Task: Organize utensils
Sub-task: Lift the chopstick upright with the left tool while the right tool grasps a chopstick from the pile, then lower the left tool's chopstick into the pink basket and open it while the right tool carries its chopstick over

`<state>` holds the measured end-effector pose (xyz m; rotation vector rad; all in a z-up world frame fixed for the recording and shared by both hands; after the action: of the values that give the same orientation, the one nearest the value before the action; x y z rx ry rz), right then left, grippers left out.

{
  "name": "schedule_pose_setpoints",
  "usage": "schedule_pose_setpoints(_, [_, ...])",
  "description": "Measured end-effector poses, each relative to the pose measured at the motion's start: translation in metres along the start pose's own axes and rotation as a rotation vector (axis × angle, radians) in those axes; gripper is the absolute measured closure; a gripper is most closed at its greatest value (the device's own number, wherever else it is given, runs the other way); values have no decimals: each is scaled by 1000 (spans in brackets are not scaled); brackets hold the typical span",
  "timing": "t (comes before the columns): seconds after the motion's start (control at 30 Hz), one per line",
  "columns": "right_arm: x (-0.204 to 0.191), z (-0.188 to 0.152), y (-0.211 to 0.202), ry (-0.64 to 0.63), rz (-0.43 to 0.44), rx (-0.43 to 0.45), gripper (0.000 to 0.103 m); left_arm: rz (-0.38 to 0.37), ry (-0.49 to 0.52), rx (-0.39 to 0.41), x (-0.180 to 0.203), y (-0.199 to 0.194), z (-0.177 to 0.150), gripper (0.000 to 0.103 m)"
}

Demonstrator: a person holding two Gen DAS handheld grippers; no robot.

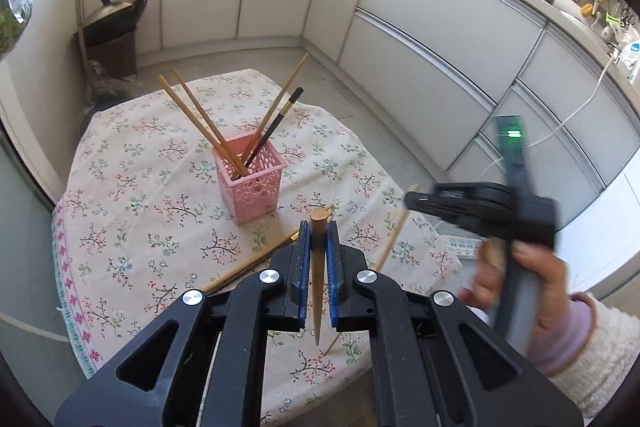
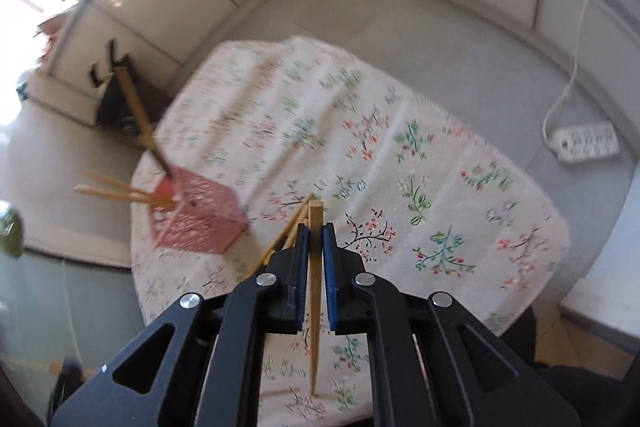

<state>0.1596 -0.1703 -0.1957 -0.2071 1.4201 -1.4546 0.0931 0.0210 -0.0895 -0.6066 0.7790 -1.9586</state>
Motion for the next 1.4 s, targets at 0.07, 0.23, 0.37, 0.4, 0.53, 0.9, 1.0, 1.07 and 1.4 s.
schedule_pose_setpoints(0.07, [-1,0,-16,-34,20,14,95,5,-7,1,1,0,2,96])
schedule_pose_setpoints(0.23, [-15,3,-51,-108,64,51,95,21,-27,17,1,-5,9,96])
schedule_pose_setpoints(0.37, [-26,10,-77,-132,103,75,95,44,-65,72,-8,-21,27,96])
schedule_pose_setpoints(0.4, [-30,14,-81,-135,114,83,95,51,-77,89,-11,-26,34,96])
schedule_pose_setpoints(0.53, [-52,33,-106,-137,175,97,95,82,-119,172,-27,-50,69,96])
schedule_pose_setpoints(0.9, [-109,76,-137,-167,269,162,95,200,-195,313,-69,-68,144,96])
schedule_pose_setpoints(1.0, [-117,80,-131,-176,272,155,95,233,-212,311,-83,-57,149,96])
schedule_pose_setpoints(1.07, [-122,81,-123,-184,269,145,95,240,-232,303,-93,-47,148,96])
schedule_pose_setpoints(1.4, [-152,84,-104,-229,257,138,95,263,-318,278,-124,-16,125,78])
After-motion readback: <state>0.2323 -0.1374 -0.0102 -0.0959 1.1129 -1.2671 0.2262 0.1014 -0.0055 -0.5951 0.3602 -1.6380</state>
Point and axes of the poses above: each gripper's, at about its wrist camera, not at the fingertips, and y roughly the way its jaws point, x to its right, z to its top, the point moved 10 cm from there along y, roughly the way its jaws point, and after that the axes turned 11 degrees about y, right-handed, at the moved point
